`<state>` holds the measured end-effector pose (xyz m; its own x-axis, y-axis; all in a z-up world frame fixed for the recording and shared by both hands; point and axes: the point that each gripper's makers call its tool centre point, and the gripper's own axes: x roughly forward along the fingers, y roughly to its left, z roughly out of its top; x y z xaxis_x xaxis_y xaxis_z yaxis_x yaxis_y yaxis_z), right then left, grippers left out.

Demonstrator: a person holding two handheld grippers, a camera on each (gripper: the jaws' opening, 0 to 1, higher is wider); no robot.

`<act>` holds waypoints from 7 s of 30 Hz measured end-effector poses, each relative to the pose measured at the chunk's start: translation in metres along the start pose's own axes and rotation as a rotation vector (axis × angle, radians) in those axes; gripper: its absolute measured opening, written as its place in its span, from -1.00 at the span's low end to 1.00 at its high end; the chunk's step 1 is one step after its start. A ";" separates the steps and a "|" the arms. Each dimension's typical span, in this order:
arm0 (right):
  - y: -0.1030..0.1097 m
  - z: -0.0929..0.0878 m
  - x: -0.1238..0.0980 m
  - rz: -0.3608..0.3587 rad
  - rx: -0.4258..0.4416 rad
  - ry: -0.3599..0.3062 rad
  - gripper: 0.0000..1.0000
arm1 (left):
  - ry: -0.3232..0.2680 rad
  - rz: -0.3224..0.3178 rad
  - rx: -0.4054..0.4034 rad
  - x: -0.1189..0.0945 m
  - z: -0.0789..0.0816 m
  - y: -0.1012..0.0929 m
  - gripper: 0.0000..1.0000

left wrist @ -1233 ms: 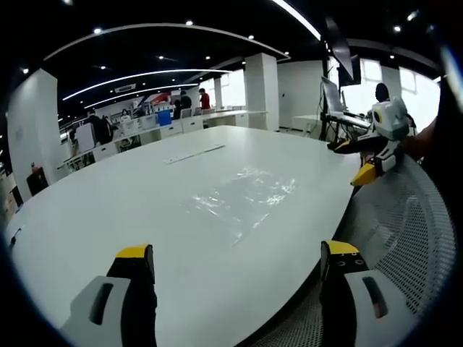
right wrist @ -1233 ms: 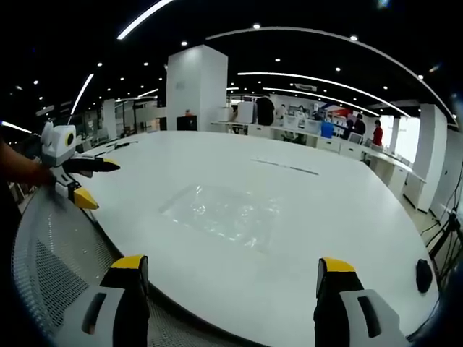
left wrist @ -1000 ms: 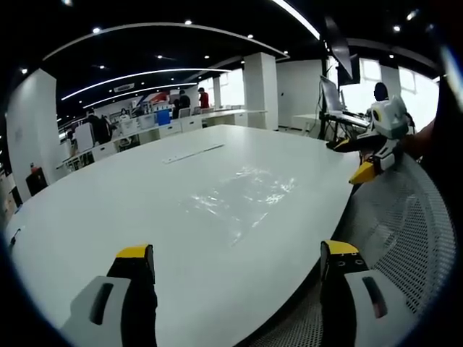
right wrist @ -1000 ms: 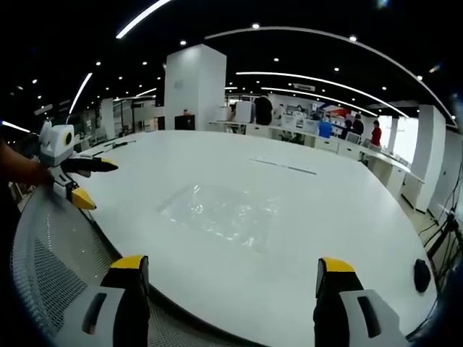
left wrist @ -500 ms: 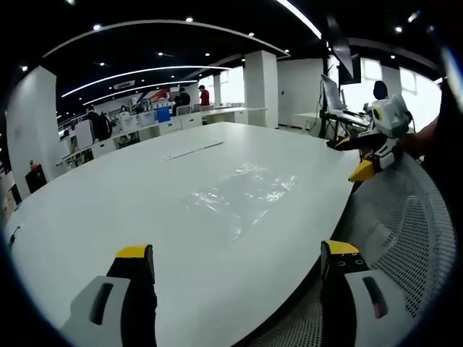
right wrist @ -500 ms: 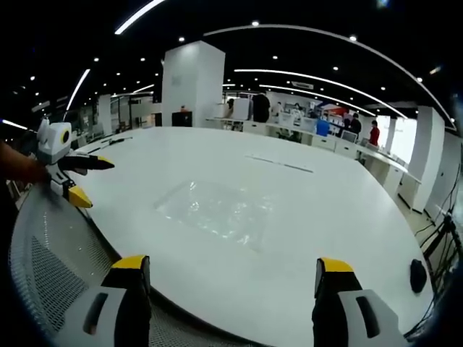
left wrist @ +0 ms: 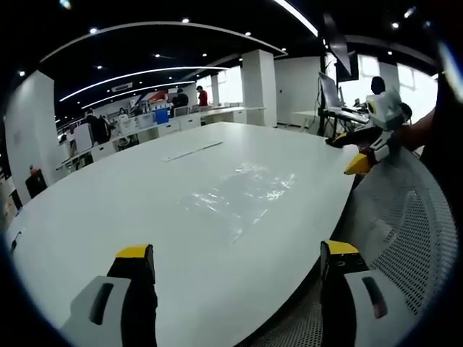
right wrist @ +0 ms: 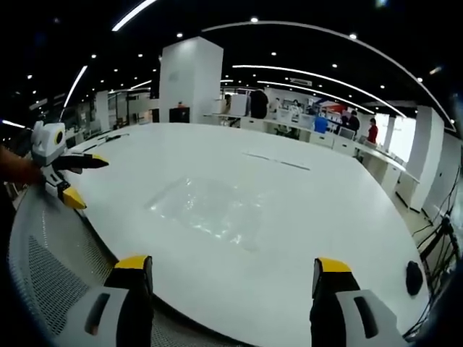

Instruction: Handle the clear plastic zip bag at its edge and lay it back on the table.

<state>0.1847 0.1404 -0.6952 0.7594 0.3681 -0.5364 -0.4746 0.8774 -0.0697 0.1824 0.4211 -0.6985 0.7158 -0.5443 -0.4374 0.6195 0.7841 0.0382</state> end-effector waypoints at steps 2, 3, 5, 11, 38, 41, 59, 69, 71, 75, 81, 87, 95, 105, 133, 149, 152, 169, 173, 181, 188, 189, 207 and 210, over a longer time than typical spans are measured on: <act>-0.001 0.001 0.001 0.001 -0.002 0.003 0.82 | 0.000 0.000 0.001 0.000 -0.002 0.002 0.89; -0.002 0.002 0.002 0.003 -0.003 0.005 0.82 | 0.001 0.000 0.001 0.000 -0.003 0.003 0.89; -0.003 0.004 0.004 0.007 -0.004 0.007 0.80 | 0.002 0.001 0.001 0.000 -0.006 0.006 0.89; -0.008 0.005 0.007 0.023 -0.002 0.024 0.68 | -0.002 0.007 0.000 0.000 -0.011 0.010 0.89; -0.023 0.012 0.036 0.050 0.012 0.067 0.24 | 0.007 -0.004 0.011 -0.001 -0.001 -0.004 0.85; -0.022 0.012 0.037 0.052 0.017 0.069 0.12 | 0.007 -0.004 0.013 -0.001 0.004 -0.008 0.85; -0.034 0.001 0.064 0.062 0.078 0.116 -0.10 | 0.010 -0.008 0.008 -0.002 0.013 -0.015 0.84; -0.033 -0.001 0.079 0.068 0.099 0.132 -0.21 | 0.004 -0.014 0.002 -0.001 0.012 -0.013 0.85; -0.035 -0.003 0.083 0.067 0.108 0.134 -0.24 | -0.002 -0.014 -0.001 -0.002 0.013 -0.013 0.85; -0.036 -0.003 0.087 0.065 0.127 0.140 -0.28 | -0.007 -0.018 -0.005 -0.002 0.013 -0.013 0.86; -0.038 -0.008 0.095 0.062 0.147 0.156 -0.34 | -0.004 -0.019 -0.010 -0.002 0.012 -0.012 0.86; -0.037 -0.013 0.101 0.063 0.145 0.181 -0.43 | 0.000 -0.019 -0.008 -0.002 0.012 -0.013 0.85; -0.038 -0.016 0.109 0.056 0.139 0.201 -0.52 | 0.004 -0.017 -0.009 -0.002 0.012 -0.013 0.83; -0.036 -0.020 0.116 0.057 0.174 0.229 -0.59 | 0.014 -0.019 -0.010 -0.002 0.010 -0.014 0.81; -0.035 -0.023 0.124 0.039 0.013 0.242 -0.97 | 0.030 -0.020 -0.006 -0.002 0.005 -0.012 0.77; -0.038 -0.014 0.119 0.036 -0.093 0.199 -1.00 | 0.025 -0.016 0.003 -0.002 0.005 -0.011 0.76; -0.038 -0.010 0.116 0.037 -0.108 0.182 -1.00 | 0.024 -0.015 0.005 -0.002 0.006 -0.011 0.76; -0.028 0.009 0.099 0.074 -0.121 0.109 -1.00 | 0.000 -0.015 -0.009 -0.003 0.011 -0.012 0.76; -0.024 0.013 0.092 0.079 -0.131 0.091 -1.00 | 0.004 -0.027 -0.008 -0.003 0.011 -0.014 0.75; -0.018 0.028 0.081 0.085 -0.149 0.057 -1.00 | 0.012 -0.055 -0.004 -0.005 0.012 -0.017 0.76; -0.013 0.039 0.076 0.097 -0.164 0.033 -1.00 | 0.006 -0.056 0.029 -0.006 0.024 -0.013 0.75; -0.012 0.041 0.075 0.099 -0.168 0.031 -1.00 | 0.002 -0.058 0.033 -0.005 0.028 -0.013 0.74; 0.010 0.066 0.062 0.150 -0.222 -0.024 -1.00 | -0.051 -0.137 0.154 0.010 0.079 -0.019 0.55; 0.015 0.070 0.060 0.160 -0.235 -0.030 -1.00 | -0.054 -0.146 0.167 0.013 0.084 -0.018 0.52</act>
<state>0.2540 0.1974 -0.6694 0.6777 0.5082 -0.5314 -0.6771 0.7131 -0.1815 0.2075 0.3749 -0.6289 0.6283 -0.6670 -0.4004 0.7591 0.6383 0.1279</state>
